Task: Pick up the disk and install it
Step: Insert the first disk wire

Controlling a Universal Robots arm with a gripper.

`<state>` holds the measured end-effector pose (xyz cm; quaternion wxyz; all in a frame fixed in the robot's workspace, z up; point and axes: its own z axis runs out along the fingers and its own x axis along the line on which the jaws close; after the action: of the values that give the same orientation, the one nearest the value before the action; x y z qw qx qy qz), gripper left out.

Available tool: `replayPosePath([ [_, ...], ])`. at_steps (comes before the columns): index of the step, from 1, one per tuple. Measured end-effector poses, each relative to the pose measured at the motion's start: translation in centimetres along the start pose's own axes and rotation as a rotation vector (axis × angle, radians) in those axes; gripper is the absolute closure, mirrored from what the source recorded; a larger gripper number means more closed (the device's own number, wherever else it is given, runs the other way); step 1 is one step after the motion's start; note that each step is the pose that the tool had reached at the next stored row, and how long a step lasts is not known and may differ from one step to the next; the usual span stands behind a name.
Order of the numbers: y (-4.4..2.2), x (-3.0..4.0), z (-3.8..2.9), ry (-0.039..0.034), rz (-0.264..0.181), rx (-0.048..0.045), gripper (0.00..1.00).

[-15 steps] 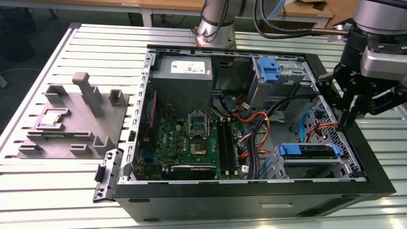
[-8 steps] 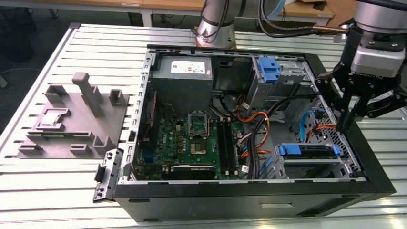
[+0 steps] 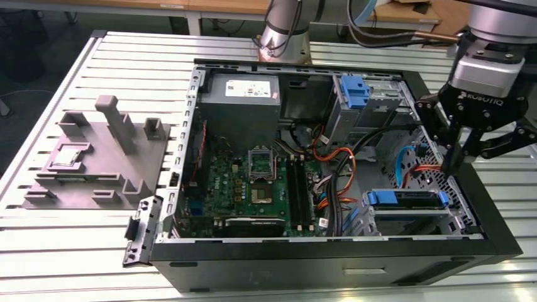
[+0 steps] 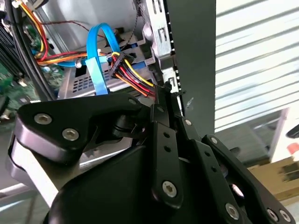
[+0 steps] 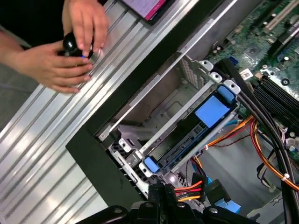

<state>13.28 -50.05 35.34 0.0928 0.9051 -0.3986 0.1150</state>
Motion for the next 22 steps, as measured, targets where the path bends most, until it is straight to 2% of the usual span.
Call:
replayPosePath([
  [22, -0.02, -0.08, 0.29, -0.0304, 0.382, -0.1129, 0.84],
])
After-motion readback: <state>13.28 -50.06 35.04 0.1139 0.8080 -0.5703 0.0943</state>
